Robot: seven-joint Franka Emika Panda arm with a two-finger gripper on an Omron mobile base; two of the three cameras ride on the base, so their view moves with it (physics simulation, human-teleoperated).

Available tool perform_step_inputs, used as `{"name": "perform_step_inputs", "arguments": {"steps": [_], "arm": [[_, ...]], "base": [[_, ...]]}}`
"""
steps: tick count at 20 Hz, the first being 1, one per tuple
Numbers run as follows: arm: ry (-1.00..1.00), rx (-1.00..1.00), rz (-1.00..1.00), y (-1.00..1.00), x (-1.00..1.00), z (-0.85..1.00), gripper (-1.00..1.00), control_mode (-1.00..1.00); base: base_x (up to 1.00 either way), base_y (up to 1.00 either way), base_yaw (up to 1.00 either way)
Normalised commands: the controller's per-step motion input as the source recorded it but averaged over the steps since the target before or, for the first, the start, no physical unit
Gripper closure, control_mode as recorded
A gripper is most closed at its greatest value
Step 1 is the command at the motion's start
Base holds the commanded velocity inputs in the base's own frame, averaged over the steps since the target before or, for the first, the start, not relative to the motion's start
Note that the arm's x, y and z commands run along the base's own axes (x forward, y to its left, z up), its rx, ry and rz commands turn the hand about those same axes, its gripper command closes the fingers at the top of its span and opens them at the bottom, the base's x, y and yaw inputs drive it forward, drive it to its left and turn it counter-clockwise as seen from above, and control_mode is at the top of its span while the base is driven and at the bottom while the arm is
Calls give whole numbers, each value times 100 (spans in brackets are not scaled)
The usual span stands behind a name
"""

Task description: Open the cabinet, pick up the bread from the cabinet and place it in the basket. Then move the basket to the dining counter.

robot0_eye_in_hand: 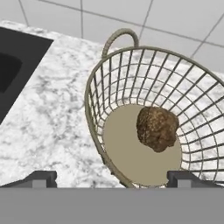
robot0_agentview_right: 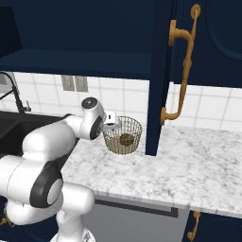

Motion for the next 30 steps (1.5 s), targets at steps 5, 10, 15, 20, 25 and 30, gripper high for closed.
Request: {"name": "perform_step_inputs", "arguments": {"steps": [5,10,15,20,25,30], "arm": [[6,-5,6,5,45,-49,-100,-100],[7,-5,6,0,15,-48,-100,-100],[6,-4,5,-1,4,-35,-100,-100],[3,-3,6,-14,3,-25,-100,-100],[1,-3,8,-18,-29,-40,100,-100],[-3,-2,11,-15,-42,-1,100,-100]], "base": [[0,0,0],[0,0,0],[0,0,0],[0,0,0],[0,0,0],[0,0,0]]}}
